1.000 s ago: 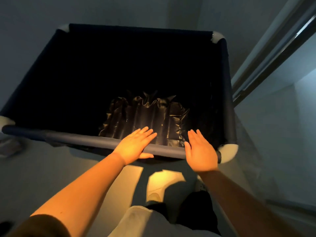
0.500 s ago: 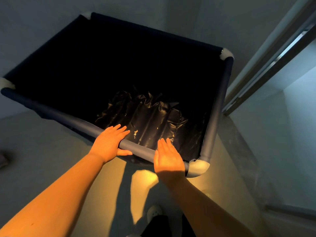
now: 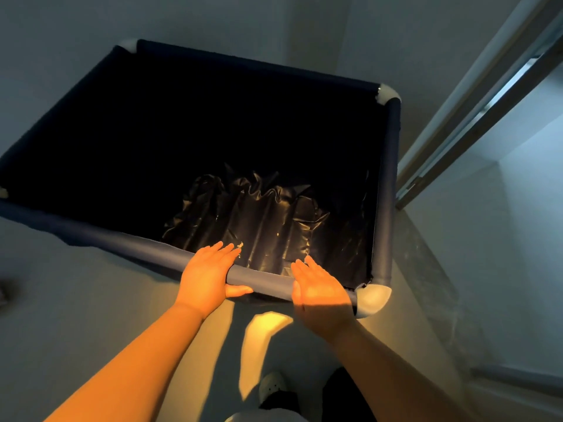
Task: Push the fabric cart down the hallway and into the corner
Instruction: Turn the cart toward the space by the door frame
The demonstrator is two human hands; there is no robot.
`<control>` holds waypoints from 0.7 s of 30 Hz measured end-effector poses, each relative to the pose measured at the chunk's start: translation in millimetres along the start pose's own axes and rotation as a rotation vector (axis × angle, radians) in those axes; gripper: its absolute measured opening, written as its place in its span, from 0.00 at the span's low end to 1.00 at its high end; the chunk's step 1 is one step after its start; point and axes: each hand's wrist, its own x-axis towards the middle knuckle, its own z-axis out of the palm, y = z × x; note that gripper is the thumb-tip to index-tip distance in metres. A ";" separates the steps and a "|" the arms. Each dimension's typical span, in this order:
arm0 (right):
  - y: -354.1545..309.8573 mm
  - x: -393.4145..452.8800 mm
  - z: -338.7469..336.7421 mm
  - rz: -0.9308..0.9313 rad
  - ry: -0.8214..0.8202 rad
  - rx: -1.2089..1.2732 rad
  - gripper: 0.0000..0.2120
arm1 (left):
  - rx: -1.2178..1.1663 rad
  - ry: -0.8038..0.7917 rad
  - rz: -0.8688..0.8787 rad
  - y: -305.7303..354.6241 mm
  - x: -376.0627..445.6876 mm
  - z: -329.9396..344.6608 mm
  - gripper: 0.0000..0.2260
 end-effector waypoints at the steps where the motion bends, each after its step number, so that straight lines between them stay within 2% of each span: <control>1: 11.8 -0.4 -1.4 0.004 -0.058 0.003 0.22 | -0.010 0.010 -0.011 10.3 0.8 1.3 0.37; 5: 58.7 -5.3 -16.8 -0.007 -0.006 -0.008 0.23 | -0.027 0.039 -0.025 53.1 5.6 7.3 0.36; 8: 94.0 -9.6 -30.6 -0.047 -0.057 -0.035 0.21 | -0.053 0.019 0.014 79.9 12.1 14.2 0.35; 13: 150.6 -14.2 -55.7 -0.151 -0.106 -0.103 0.23 | -0.018 -0.150 0.295 100.5 33.2 22.5 0.32; 15: 173.2 -10.4 -67.7 -0.208 -0.116 -0.124 0.22 | -0.003 -0.150 0.370 114.8 40.3 24.0 0.30; 21: 244.5 4.9 -101.7 -0.297 -0.150 -0.121 0.21 | 0.013 -0.089 0.286 186.3 60.9 33.3 0.28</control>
